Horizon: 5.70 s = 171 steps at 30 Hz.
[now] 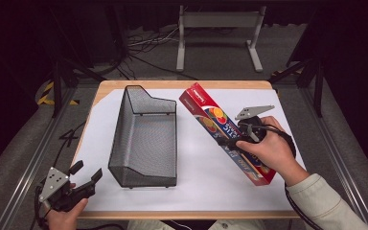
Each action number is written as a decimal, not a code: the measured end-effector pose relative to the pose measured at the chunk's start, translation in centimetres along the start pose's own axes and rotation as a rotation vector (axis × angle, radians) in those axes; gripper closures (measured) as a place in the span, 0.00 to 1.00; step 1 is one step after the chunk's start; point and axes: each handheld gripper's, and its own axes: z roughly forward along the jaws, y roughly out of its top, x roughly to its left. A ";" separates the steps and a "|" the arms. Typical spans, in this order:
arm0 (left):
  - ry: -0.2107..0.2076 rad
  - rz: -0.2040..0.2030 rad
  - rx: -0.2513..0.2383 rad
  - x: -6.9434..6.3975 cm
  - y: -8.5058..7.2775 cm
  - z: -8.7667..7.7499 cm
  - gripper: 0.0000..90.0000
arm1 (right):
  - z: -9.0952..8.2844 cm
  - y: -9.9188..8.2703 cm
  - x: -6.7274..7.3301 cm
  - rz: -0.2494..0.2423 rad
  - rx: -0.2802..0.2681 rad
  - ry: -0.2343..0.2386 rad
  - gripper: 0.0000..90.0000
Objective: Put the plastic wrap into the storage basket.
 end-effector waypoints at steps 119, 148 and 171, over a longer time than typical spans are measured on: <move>-0.031 0.008 -0.012 0.1 0.0 0.3 0.31 | 18.1 10.6 9.5 0.402 0.373 0.017 0.36; -0.027 0.004 -0.011 0.0 0.1 0.4 0.31 | 10.0 11.6 9.5 0.085 0.003 0.072 0.20; -0.021 0.007 -0.006 -0.1 0.2 0.5 0.31 | 1.1 7.3 5.3 -0.009 -0.143 0.080 0.20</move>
